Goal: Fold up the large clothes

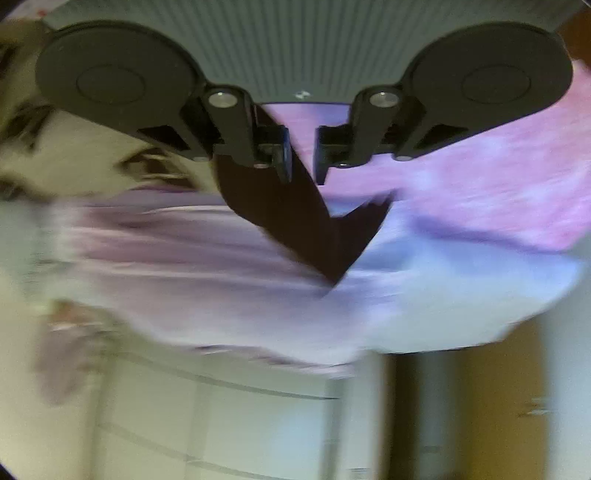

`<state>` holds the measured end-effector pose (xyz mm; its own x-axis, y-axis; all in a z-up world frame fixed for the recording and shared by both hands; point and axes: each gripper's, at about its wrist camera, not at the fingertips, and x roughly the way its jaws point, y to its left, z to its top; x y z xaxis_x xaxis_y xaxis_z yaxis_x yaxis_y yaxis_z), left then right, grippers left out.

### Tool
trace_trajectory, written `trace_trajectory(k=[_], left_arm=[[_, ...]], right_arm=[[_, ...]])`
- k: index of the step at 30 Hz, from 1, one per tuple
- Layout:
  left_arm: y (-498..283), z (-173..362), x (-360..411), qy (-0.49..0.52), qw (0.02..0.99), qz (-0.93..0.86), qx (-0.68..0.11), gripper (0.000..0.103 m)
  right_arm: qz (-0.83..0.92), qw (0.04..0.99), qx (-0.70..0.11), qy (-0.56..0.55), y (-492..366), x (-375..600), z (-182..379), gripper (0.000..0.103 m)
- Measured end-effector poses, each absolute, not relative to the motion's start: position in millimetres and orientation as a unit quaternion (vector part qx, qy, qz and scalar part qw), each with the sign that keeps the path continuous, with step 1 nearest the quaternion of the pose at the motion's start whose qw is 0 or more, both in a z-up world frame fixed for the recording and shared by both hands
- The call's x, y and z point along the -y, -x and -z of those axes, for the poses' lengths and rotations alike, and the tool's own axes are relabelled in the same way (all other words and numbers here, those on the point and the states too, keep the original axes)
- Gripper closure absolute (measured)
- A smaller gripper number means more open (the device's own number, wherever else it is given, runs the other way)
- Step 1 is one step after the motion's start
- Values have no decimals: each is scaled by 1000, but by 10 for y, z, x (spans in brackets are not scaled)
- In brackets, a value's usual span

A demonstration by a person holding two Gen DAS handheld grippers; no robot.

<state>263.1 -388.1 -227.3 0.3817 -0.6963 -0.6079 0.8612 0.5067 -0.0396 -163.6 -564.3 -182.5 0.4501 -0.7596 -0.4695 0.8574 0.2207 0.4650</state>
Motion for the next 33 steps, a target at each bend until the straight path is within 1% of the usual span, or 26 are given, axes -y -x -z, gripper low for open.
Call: trace_trajectory(k=[1, 2, 3, 4, 5, 6, 7, 9, 11, 13, 17, 18, 20, 21, 22, 24, 25, 27, 30, 33], left_arm=[[-2751, 2471, 3930, -163, 830, 441, -300, 64], [-2864, 2632, 3959, -173, 830, 422, -321, 64], [-2955, 2810, 3959, -181, 830, 403, -341, 64], [-3005, 2957, 3935, -195, 828, 388, -356, 64], [-3011, 3097, 3865, -215, 821, 377, -372, 64], [-2975, 3181, 3748, -220, 816, 378, -378, 63], [-2898, 3252, 3597, -221, 811, 384, -382, 60], [-2711, 3361, 3344, -214, 804, 380, -404, 58], [-2561, 3490, 3057, -196, 795, 363, -445, 58], [-2401, 3604, 2819, -187, 787, 343, -477, 58], [-1988, 3809, 2371, -170, 765, 311, -537, 58], [-1900, 3835, 2281, -171, 761, 310, -543, 58], [-1735, 3838, 2118, -182, 763, 300, -543, 58], [-1685, 3835, 2054, -184, 763, 294, -545, 58], [-1643, 3831, 1984, -182, 762, 289, -550, 58], [-1571, 3820, 1884, -182, 761, 280, -557, 58], [-1541, 3807, 1862, -184, 760, 280, -557, 58], [-1463, 3748, 1816, -189, 762, 285, -549, 58], [-1365, 3668, 1835, -192, 762, 309, -536, 58], [-1279, 3644, 1966, -206, 758, 340, -517, 58]], right_arm=[[516, 774, -109, -350, 1484, 5862, 1884, 93], [514, 771, -125, -354, 1401, 5966, 1940, 89], [514, 768, -132, -359, 1354, 5997, 2008, 72], [509, 770, -130, -362, 1359, 5939, 2096, 48], [507, 771, -132, -363, 1404, 5843, 2190, 38], [510, 765, -146, -366, 1470, 5716, 2324, 30], [512, 755, -169, -374, 1546, 5519, 2497, 30], [497, 742, -213, -397, 1668, 5166, 2806, 30], [465, 726, -267, -429, 1736, 4695, 3127, 30], [397, 719, -309, -479, 1727, 4199, 3442, 30], [307, 687, -312, -581, 1708, 3615, 3891, 31], [292, 679, -298, -604, 1701, 3545, 3975, 31], [267, 658, -295, -639, 1608, 3511, 4056, 31], [261, 649, -298, -650, 1552, 3527, 4082, 31], [268, 640, -313, -649, 1476, 3500, 4120, 50], [264, 638, -360, -628, 1377, 3527, 4188, 99], [268, 633, -366, -627, 1403, 3527, 4170, 100], [266, 648, -350, -622, 1563, 3614, 4011, 100], [282, 682, -339, -584, 1971, 3913, 3507, 101], [358, 720, -338, -489, 2585, 4366, 2834, 101]])
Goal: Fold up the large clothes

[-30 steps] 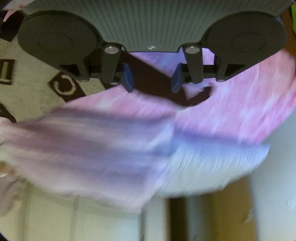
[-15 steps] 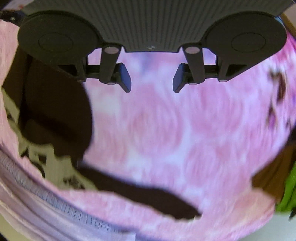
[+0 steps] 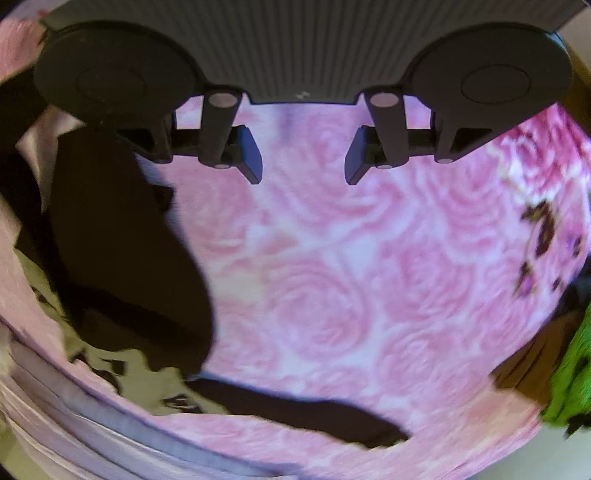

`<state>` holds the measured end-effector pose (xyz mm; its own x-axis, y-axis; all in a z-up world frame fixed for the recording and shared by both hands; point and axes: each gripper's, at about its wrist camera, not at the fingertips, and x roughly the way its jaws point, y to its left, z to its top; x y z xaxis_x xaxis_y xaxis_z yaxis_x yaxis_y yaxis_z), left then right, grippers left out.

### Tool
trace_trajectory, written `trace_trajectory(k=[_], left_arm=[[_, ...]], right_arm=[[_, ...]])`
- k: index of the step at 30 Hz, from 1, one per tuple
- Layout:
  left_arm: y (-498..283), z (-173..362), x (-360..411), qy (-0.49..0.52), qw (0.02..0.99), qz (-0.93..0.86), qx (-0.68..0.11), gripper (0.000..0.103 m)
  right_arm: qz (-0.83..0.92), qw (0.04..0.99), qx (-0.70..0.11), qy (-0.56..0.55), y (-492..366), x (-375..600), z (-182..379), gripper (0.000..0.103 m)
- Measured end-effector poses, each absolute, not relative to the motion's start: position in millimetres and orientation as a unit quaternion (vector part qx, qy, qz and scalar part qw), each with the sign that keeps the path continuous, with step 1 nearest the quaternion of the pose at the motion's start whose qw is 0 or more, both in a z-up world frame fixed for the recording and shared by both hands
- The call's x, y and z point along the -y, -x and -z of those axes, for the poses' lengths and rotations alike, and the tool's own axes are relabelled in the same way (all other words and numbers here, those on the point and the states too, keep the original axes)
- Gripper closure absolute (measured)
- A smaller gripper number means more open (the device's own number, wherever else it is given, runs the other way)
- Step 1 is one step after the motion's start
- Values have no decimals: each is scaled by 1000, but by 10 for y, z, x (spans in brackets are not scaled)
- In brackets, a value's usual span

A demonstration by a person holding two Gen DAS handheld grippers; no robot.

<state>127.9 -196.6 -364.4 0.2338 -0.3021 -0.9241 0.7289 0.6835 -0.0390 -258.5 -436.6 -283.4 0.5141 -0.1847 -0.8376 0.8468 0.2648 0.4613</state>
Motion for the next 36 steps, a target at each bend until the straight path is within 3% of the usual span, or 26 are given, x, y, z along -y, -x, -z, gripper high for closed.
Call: trace_trajectory(k=[4, 6, 8, 12, 15, 18, 20, 21, 24, 28, 34, 35, 36], left_arm=[[-1172, 3710, 2249, -216, 738, 400, -499, 58], [-1130, 3785, 2428, -221, 723, 434, -490, 58], [-1113, 3844, 2599, -219, 707, 459, -492, 56], [-1184, 3992, 2764, -162, 674, 478, -540, 36], [-1252, 4201, 2822, -118, 642, 466, -597, 37], [-1287, 4336, 2903, -85, 636, 458, -615, 66], [-1336, 4355, 2976, -70, 635, 462, -615, 91], [-1386, 4319, 3012, -68, 637, 468, -609, 96], [-1648, 4124, 3068, -68, 653, 492, -571, 96], [-2192, 3979, 3188, -87, 667, 498, -547, 95], [-2607, 4214, 3256, -150, 687, 457, -545, 98], [-2598, 4232, 3236, -143, 678, 463, -553, 95], [-2570, 4245, 3192, -134, 660, 474, -566, 85]], right_arm=[[539, 706, -339, -309, 3369, 5202, 2272, 100], [590, 690, -333, -255, 3598, 5660, 2256, 99], [636, 633, -364, -251, 3744, 6133, 2453, 85], [647, 619, -320, -311, 3736, 5921, 2832, 44], [591, 635, -292, -403, 3527, 5392, 3235, 42], [531, 631, -297, -481, 3221, 4796, 3695, 42], [488, 638, -297, -516, 2958, 4472, 3888, 42], [479, 644, -293, -520, 2835, 4386, 3907, 42], [454, 687, -278, -495, 2484, 4258, 3856, 42], [393, 695, -210, -564, 2197, 4213, 3962, 42], [404, 672, -145, -604, 1688, 4281, 4312, 44], [406, 680, -145, -593, 1670, 4281, 4318, 44], [403, 687, -142, -587, 1646, 4260, 4296, 47]])
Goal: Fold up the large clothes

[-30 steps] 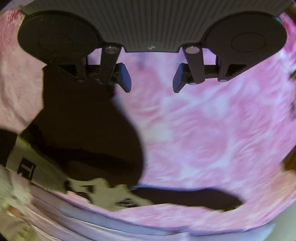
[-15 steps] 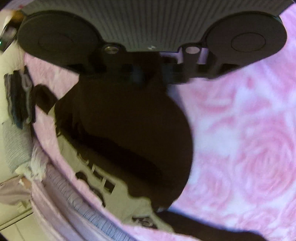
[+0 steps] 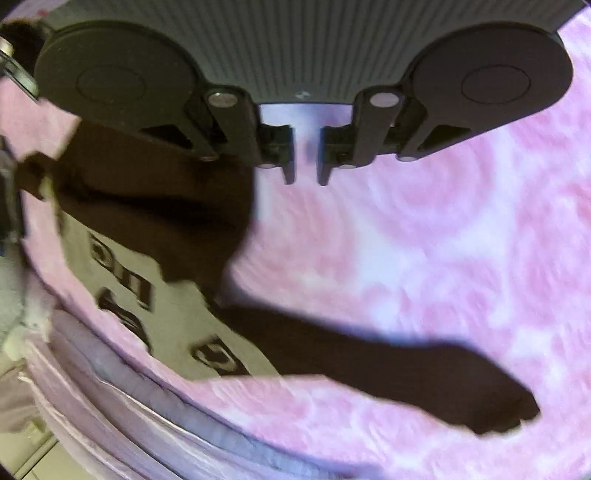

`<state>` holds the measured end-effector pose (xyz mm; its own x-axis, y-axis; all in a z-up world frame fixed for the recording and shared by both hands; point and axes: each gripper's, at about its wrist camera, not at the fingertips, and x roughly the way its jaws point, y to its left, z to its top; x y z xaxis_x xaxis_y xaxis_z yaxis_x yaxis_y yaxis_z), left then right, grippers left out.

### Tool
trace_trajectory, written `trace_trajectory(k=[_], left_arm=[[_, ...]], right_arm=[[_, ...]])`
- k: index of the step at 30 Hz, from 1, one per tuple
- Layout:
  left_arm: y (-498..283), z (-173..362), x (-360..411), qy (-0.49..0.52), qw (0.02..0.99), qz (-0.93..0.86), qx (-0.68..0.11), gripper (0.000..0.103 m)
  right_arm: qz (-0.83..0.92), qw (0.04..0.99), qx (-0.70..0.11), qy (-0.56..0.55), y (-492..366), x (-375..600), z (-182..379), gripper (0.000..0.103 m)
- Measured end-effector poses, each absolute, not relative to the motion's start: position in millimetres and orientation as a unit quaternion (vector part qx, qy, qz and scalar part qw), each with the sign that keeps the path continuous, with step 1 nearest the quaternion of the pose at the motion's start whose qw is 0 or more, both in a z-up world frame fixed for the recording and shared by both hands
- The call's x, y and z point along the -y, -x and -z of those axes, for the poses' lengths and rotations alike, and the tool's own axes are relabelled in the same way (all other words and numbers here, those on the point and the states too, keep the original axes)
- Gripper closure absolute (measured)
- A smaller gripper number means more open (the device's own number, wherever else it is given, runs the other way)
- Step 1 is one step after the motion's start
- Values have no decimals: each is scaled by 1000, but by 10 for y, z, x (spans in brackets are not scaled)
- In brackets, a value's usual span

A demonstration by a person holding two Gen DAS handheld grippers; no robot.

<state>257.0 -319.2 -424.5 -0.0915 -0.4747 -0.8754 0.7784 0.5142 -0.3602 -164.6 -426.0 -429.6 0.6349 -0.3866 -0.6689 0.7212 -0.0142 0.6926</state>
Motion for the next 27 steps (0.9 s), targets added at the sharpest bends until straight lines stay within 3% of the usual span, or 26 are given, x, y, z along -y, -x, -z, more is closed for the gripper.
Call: trace_trajectory(k=[1, 3, 6, 9, 10, 12, 17, 22, 27], left_arm=[[-2518, 4248, 3122, -121, 643, 488, -579, 77], [-2410, 4227, 2954, -96, 630, 507, -580, 72], [-2216, 4295, 2826, -75, 606, 523, -595, 55], [-2068, 4409, 2932, -90, 600, 532, -591, 61], [-2041, 4420, 2972, -84, 596, 539, -590, 72], [-2007, 4393, 3011, -81, 599, 546, -581, 96], [-2025, 4114, 2875, -94, 624, 537, -559, 97], [-2023, 3667, 2531, -90, 616, 531, -575, 97], [-1539, 3730, 2114, -125, 597, 515, -602, 97]], right_arm=[[402, 687, -138, -589, 1644, 4259, 4311, 49], [397, 680, -119, -605, 1706, 4211, 4352, 54], [393, 659, -91, -635, 1861, 4137, 4390, 61], [399, 637, -79, -655, 1885, 4197, 4457, 84], [397, 626, -65, -668, 1904, 4228, 4500, 100], [398, 615, -72, -677, 1894, 4301, 4536, 101], [368, 662, -136, -638, 2100, 4399, 4026, 103], [358, 691, -206, -594, 3019, 4460, 3199, 103], [361, 673, -303, -570, 3333, 4376, 3033, 103]])
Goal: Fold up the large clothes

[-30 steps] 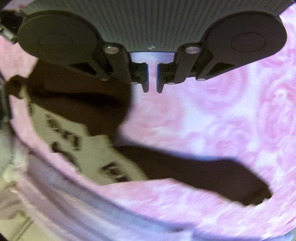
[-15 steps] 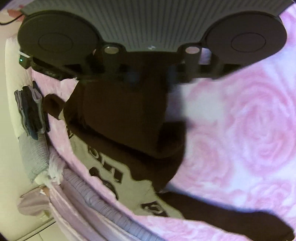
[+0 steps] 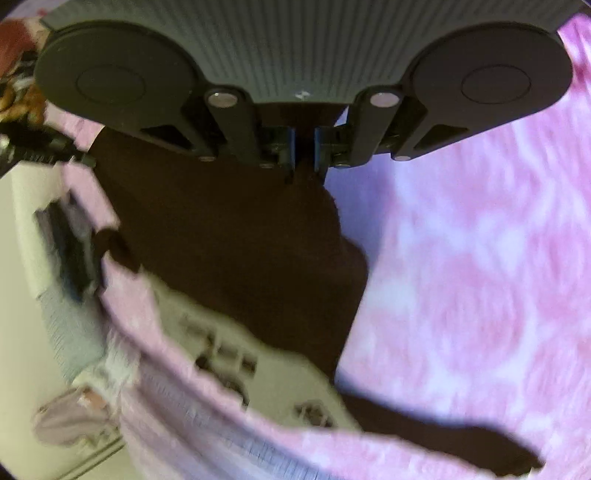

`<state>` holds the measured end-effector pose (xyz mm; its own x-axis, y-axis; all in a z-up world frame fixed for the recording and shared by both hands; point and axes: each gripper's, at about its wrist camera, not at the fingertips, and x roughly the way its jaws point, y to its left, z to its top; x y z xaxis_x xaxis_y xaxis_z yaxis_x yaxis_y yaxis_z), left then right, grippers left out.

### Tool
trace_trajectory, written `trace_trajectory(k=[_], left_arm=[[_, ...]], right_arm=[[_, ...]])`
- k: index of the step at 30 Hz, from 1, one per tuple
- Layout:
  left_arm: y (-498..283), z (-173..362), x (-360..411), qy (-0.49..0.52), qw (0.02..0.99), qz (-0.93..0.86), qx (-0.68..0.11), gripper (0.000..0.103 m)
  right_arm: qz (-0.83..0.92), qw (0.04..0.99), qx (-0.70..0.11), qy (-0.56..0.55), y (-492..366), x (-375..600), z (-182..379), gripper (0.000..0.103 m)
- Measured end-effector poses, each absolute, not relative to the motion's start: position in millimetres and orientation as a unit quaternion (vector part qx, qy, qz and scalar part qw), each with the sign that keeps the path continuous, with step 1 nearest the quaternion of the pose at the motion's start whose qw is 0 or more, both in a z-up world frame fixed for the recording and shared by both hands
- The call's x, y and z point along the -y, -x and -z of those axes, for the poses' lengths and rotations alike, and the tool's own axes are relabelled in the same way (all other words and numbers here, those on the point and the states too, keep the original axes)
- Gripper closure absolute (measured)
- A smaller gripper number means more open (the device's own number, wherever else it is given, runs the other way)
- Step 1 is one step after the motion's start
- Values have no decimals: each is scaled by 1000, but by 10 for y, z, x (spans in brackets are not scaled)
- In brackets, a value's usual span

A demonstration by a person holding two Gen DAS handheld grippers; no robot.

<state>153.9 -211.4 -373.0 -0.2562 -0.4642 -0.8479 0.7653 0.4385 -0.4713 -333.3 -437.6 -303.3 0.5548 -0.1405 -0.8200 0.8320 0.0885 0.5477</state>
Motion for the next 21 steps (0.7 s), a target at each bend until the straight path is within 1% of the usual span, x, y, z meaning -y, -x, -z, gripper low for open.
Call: trace_trajectory(k=[2, 5, 6, 7, 8, 9, 10, 12, 15, 17, 18, 19, 21], left_arm=[[-1346, 3959, 1983, -148, 602, 486, -617, 97], [-1101, 4232, 1877, -209, 611, 453, -615, 94], [-1078, 4241, 1853, -218, 610, 451, -614, 92], [-1095, 4217, 1830, -218, 605, 456, -615, 88], [-1135, 4182, 1820, -222, 603, 458, -614, 87], [-1195, 4149, 1814, -227, 604, 459, -611, 86], [-1292, 4113, 1816, -230, 608, 458, -606, 84], [-1570, 4025, 1855, -224, 625, 450, -597, 81], [-2141, 3926, 2005, -206, 674, 425, -569, 72], [-2616, 3902, 2158, -173, 709, 405, -551, 67], [-2835, 3910, 2238, -157, 726, 390, -544, 63], [-3091, 3936, 2331, -132, 742, 374, -541, 61], [-3526, 4005, 2521, -83, 758, 347, -547, 61]], right_arm=[[372, 654, -342, -563, 3306, 4320, 3216, 103], [424, 609, -442, -505, 3158, 4195, 3526, 102], [425, 607, -450, -498, 3154, 4141, 3553, 98], [420, 608, -452, -499, 3137, 4086, 3578, 86], [418, 605, -453, -504, 3136, 4038, 3594, 78], [420, 596, -454, -512, 3148, 4010, 3617, 65], [427, 586, -451, -520, 3174, 3998, 3632, 63], [444, 573, -435, -535, 3225, 4020, 3628, 62], [483, 553, -405, -545, 3303, 4168, 3600, 62], [503, 544, -389, -547, 3320, 4280, 3556, 62], [515, 540, -379, -547, 3320, 4337, 3519, 62], [524, 539, -372, -544, 3307, 4380, 3486, 62], [536, 537, -367, -537, 3263, 4455, 3435, 62]])
